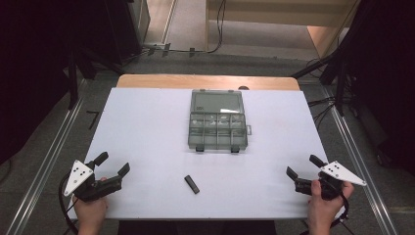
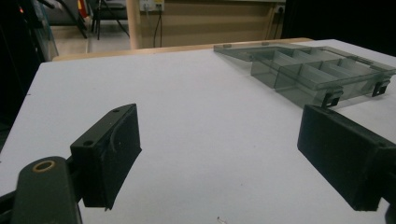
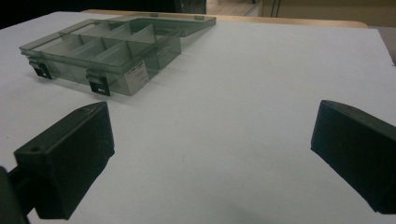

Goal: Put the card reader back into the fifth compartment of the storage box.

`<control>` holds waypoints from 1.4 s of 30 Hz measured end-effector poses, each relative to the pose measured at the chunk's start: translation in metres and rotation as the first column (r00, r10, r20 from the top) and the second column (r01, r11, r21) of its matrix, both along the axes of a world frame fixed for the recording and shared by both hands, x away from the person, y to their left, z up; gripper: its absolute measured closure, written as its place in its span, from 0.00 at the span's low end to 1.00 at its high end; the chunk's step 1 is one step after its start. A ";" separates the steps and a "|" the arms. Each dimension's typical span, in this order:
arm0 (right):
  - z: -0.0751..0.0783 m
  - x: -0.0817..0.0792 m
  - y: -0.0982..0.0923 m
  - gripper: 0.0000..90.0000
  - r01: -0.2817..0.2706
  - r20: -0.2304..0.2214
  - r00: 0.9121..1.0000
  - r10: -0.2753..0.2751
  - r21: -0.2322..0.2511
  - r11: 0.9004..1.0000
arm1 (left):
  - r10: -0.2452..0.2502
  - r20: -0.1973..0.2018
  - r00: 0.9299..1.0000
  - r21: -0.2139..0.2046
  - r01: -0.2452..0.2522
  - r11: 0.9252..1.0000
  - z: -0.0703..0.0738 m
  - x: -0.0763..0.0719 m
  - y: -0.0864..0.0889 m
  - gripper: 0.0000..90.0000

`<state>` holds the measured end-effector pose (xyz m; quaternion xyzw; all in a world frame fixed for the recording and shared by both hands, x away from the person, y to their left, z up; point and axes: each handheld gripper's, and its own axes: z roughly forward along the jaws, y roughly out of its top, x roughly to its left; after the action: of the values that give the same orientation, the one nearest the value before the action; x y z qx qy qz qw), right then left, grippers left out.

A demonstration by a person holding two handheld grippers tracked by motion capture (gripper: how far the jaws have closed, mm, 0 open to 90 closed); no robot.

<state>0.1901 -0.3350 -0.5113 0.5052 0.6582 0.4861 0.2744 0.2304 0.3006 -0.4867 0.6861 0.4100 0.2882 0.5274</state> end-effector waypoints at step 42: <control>0.072 0.019 0.112 0.00 -0.305 -0.002 0.952 0.306 -0.094 0.948 | 0.000 0.010 1.000 0.016 0.000 1.000 0.000 -0.002 -0.002 0.15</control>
<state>0.2090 -0.2226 -0.4389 0.3809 0.7485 0.4948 0.2234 0.2288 0.2987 -0.4869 0.6889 0.4049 0.2950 0.5240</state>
